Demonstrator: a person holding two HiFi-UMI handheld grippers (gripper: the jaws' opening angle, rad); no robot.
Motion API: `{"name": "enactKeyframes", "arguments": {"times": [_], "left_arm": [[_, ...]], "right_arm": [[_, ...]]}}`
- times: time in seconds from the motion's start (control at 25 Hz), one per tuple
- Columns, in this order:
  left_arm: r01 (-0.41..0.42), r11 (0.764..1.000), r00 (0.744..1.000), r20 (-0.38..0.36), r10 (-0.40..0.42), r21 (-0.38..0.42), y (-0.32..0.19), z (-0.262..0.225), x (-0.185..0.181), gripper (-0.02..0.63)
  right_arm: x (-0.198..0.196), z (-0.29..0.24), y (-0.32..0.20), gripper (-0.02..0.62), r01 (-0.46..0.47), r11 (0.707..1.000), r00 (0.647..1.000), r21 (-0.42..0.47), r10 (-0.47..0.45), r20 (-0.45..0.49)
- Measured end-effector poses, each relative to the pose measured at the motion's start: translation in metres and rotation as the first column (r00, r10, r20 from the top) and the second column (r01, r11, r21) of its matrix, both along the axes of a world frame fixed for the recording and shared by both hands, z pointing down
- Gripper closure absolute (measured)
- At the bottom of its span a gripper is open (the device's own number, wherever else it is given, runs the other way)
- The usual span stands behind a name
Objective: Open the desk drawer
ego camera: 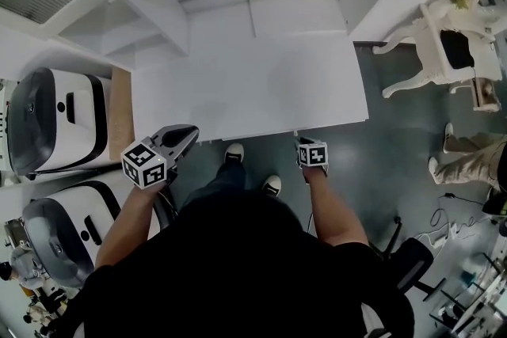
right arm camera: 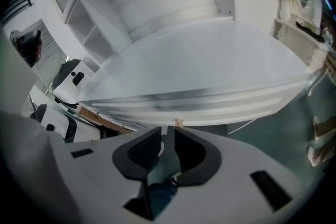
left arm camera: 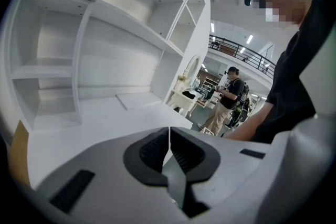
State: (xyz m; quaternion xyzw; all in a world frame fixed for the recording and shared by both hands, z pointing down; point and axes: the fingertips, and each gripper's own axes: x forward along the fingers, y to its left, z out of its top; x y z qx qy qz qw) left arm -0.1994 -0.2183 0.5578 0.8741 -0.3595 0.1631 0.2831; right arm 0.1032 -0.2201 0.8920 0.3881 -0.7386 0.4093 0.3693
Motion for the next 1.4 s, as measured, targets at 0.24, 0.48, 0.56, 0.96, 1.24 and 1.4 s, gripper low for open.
{"name": "enactKeyframes", "arguments": {"times": [0.24,0.48,0.56,0.96,1.24,1.4], "left_arm": [[0.025,0.999,1.000,0.020,-0.024,-0.029,-0.003,0.006,-0.019,0.592],[0.025,0.998,0.999,0.038,-0.023,-0.061,-0.006,0.014,-0.027,0.592],[0.025,0.997,0.999,0.043,-0.022,-0.074,-0.008,0.017,-0.029,0.592],[-0.019,0.992,0.998,0.051,0.025,-0.123,-0.018,0.034,-0.026,0.592],[-0.023,0.991,0.999,0.045,0.030,-0.131,-0.017,0.035,-0.027,0.592],[-0.021,0.991,0.999,0.046,0.028,-0.129,-0.014,0.033,-0.027,0.592]], "right_arm": [[-0.006,0.023,-0.010,0.509,-0.025,0.999,1.000,-0.039,0.024,-0.018],[-0.005,0.043,-0.018,0.506,-0.025,0.998,0.999,-0.065,0.022,-0.045],[-0.006,0.049,-0.018,0.503,-0.022,0.997,0.999,-0.075,0.018,-0.049],[-0.014,0.069,-0.021,0.497,-0.050,0.993,0.998,-0.103,0.045,-0.054],[-0.014,0.072,-0.026,0.505,-0.047,0.994,0.997,-0.103,0.040,-0.070],[-0.015,0.072,-0.024,0.506,-0.036,0.994,0.996,-0.102,0.027,-0.091]]}}
